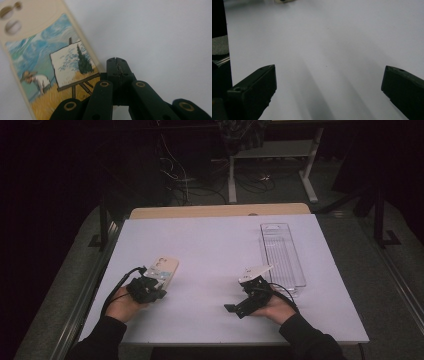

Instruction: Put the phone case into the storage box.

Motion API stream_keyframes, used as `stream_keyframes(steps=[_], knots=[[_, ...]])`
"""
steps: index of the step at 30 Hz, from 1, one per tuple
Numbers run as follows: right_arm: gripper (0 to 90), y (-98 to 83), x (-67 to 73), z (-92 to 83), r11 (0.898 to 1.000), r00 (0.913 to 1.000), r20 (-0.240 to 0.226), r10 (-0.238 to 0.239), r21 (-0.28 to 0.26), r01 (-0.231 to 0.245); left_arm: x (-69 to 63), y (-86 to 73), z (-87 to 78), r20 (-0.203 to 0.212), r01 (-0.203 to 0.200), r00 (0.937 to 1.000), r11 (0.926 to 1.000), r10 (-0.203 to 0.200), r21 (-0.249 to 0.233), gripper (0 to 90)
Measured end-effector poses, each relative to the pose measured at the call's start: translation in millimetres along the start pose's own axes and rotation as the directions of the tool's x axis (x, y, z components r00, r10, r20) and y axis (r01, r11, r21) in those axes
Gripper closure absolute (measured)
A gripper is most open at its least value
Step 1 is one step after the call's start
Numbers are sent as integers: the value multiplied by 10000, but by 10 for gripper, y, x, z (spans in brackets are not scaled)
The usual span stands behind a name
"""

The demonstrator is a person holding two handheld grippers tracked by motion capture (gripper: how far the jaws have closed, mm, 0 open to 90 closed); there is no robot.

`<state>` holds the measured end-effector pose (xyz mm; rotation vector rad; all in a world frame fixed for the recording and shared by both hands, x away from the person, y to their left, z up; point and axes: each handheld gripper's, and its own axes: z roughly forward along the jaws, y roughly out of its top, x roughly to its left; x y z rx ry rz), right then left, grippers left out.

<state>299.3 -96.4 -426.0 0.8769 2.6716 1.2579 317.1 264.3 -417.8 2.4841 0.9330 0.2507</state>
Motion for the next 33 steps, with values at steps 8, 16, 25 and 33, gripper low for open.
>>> stream_keyframes(steps=[8, 16, 25, 33], knots=[[0, -20, -41, -14, 9999, 9999, -55, 127, 100, -126, 62, -53, -18, 170, 343, 9993, 9985, -336, -425, 900], [0, -24, -36, 3, 9997, 9997, -231, 88, 241, -83, -9, 71, -138, 1379, 583, 9899, 9807, -326, -1868, 658], [0, -18, 1, -13, 10000, 10000, -42, -48, 77, 49, -204, 151, -181, 2160, 391, 9753, 9270, 457, -3729, 265], [0, -15, -22, -34, 10000, 10000, 8, 18, -80, -18, -183, 33, -138, 1818, -176, 9785, 9175, 975, -3973, 8]])
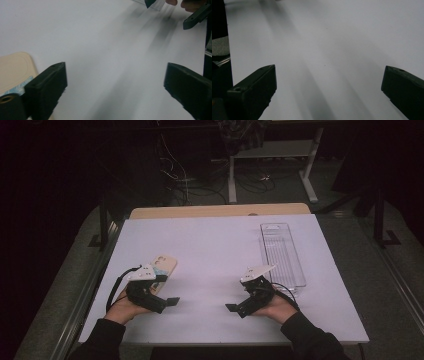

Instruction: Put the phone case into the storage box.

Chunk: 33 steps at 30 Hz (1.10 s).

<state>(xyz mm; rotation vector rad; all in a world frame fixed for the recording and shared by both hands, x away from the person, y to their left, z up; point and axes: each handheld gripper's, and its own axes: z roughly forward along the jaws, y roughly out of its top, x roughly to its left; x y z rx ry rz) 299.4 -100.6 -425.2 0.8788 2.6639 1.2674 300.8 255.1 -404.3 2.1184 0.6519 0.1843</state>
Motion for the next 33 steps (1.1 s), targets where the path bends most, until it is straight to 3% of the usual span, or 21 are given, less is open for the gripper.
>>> stream_keyframes(steps=[8, 11, 19, 26, 28, 33], knots=[[0, 0, 8, -3, 10000, 10000, 23, 17, -7, -17, 29, -41, 17, -117, 101, 9999, 9996, -98, 273, 0], [0, -1, -1, -2, 10000, 10000, 33, -64, -52, 64, 30, -23, 3, -157, 308, 9994, 9995, -307, 82, 0], [0, 0, -4, -7, 9999, 10000, 1, -87, -100, 87, 36, 11, -19, -315, 273, 9991, 9996, -271, 73, 0], [0, 7, -9, -7, 9999, 10000, -27, -38, -127, 38, 110, 90, -42, -773, 666, 9949, 9977, -655, 115, 0], [0, 6, -14, -7, 9999, 10000, -49, -33, -133, 32, 162, 122, -60, -865, 620, 9944, 9979, -601, 200, 0], [0, 7, -19, -7, 9999, 10000, -81, -10, -148, 9, 217, 223, -95, -1102, 677, 9916, 9977, -684, -95, 0]])
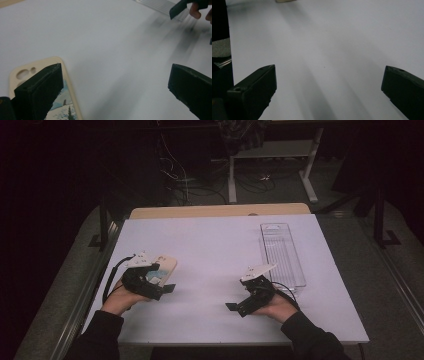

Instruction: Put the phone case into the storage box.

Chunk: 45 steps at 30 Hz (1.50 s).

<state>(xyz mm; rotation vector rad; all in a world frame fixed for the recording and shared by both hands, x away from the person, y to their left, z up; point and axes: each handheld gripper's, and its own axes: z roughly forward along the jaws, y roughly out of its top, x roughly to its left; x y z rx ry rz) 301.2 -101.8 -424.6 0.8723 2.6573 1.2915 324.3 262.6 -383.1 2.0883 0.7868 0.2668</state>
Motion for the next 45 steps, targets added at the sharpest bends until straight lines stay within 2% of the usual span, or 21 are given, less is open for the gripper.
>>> stream_keyframes(steps=[7, 8, 12, 18, 22, 24, 27, 29, 31, 32, 34, 35, 38, 41, 43, 45], knots=[[0, 2, -3, 1, 10000, 10000, -3, 40, -14, -40, 71, 140, -11, -182, 83, 9998, 9998, -87, -171, 1], [0, 6, 6, -2, 9998, 9998, -14, 195, 10, -195, 87, 160, -11, -199, 6, 9998, 9999, -8, -124, 2], [0, 5, -3, 2, 9999, 9999, -31, 169, 0, -169, 137, 235, -7, -283, 14, 9996, 10000, -14, -24, 3], [0, 2, -14, 12, 10000, 10000, -26, 51, -54, -51, 200, 338, -4, -416, 117, 9991, 9996, -127, -239, 4], [0, 2, -16, 20, 10000, 9999, -66, 84, -20, -84, 263, 390, -10, -579, 108, 9982, 9997, -120, -213, 5], [0, 3, -16, 21, 9999, 9999, -91, 127, -32, -127, 288, 418, -10, -670, 302, 9972, 9989, -326, -361, 5], [0, 6, -18, 21, 9999, 9999, -81, 110, -63, -111, 317, 444, -14, -788, 300, 9963, 9988, -330, -391, 4], [0, 6, -17, 19, 9999, 9999, -61, 115, -86, -116, 349, 454, -24, -928, 483, 9942, 9968, -541, -643, 5], [0, 6, -16, 17, 9999, 9999, -55, 112, -102, -112, 363, 447, -28, -1008, 491, 9933, 9959, -566, -760, 5], [0, 6, -17, 16, 9999, 9999, -54, 112, -103, -113, 390, 431, -8, -1048, 714, 9913, 9944, -794, -783, 5], [0, 5, -20, 12, 9999, 9999, -41, 114, -111, -114, 421, 412, -12, -1201, 626, 9903, 9958, -703, -665, 5], [0, 4, -18, 12, 9999, 9999, -27, 113, -99, -114, 422, 402, -14, -1222, 760, 9889, 9942, -849, -757, 5], [0, 5, -12, 12, 9999, 10000, -9, 83, -103, -83, 445, 382, -18, -1462, 828, 9851, 9949, -904, -571, 5], [0, 6, -7, 12, 9999, 9999, 27, 125, -101, -125, 505, 349, -53, -1992, 974, 9745, 9945, -1031, -380, 5], [0, 8, -2, 12, 9999, 9999, 37, 106, -104, -105, 509, 341, -53, -2145, 1193, 9684, 9916, -1273, -498, 5], [0, 7, -4, 12, 9999, 10000, 31, 2, -133, -2, 530, 334, -71, -2342, 1113, 9651, 9930, -1172, -384, 5]])
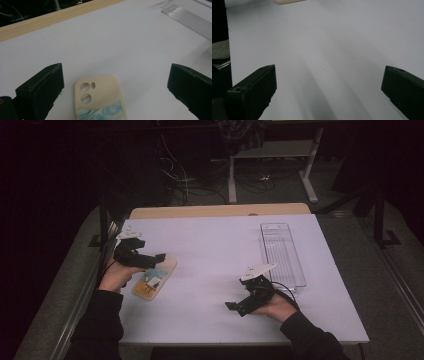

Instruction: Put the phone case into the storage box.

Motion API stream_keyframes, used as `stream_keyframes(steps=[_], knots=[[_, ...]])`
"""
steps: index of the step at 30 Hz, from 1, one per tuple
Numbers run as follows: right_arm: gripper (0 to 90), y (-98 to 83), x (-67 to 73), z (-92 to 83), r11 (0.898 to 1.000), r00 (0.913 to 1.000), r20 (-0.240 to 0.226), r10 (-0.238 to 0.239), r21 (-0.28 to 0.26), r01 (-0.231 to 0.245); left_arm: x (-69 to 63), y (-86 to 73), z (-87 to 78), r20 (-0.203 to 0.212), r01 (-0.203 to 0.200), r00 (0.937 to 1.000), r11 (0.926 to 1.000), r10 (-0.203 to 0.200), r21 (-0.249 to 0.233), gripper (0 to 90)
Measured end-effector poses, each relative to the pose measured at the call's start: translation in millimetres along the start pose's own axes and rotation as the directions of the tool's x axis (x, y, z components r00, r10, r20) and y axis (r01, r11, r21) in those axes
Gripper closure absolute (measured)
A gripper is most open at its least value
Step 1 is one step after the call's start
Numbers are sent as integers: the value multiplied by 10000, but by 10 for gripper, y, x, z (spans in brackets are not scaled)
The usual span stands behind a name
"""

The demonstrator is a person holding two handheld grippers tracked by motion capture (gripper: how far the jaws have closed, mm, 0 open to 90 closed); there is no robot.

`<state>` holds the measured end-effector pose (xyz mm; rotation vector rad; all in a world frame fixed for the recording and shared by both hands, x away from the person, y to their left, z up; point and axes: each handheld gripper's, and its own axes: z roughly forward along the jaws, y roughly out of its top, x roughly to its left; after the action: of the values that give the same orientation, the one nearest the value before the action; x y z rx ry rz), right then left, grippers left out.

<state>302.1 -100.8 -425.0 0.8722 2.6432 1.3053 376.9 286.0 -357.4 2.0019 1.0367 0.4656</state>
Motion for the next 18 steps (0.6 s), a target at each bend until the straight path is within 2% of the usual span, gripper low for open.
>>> stream_keyframes(steps=[2, 4, 7, 12, 18], knots=[[0, 1, 4, -1, 10000, 10000, 16, 14, 11, -14, 19, -3, -6, -197, 155, 9997, 9999, -153, 72, 5], [0, 2, 6, -1, 10000, 10000, 16, -1, 4, 1, 48, -6, -14, -483, 166, 9987, 9998, -159, 144, 5], [0, 3, 9, 1, 10000, 10000, 24, -7, 10, 7, 66, -10, -22, -700, 248, 9973, 9993, -228, 290, 4], [0, 3, 9, 2, 10000, 10000, 31, -13, 16, 13, 66, 1, -36, -751, 136, 9971, 9995, -115, 287, 4], [0, 6, 16, -2, 10000, 10000, 39, -42, 46, 41, 71, -13, -33, -682, 202, 9975, 9989, -172, 429, 3]])
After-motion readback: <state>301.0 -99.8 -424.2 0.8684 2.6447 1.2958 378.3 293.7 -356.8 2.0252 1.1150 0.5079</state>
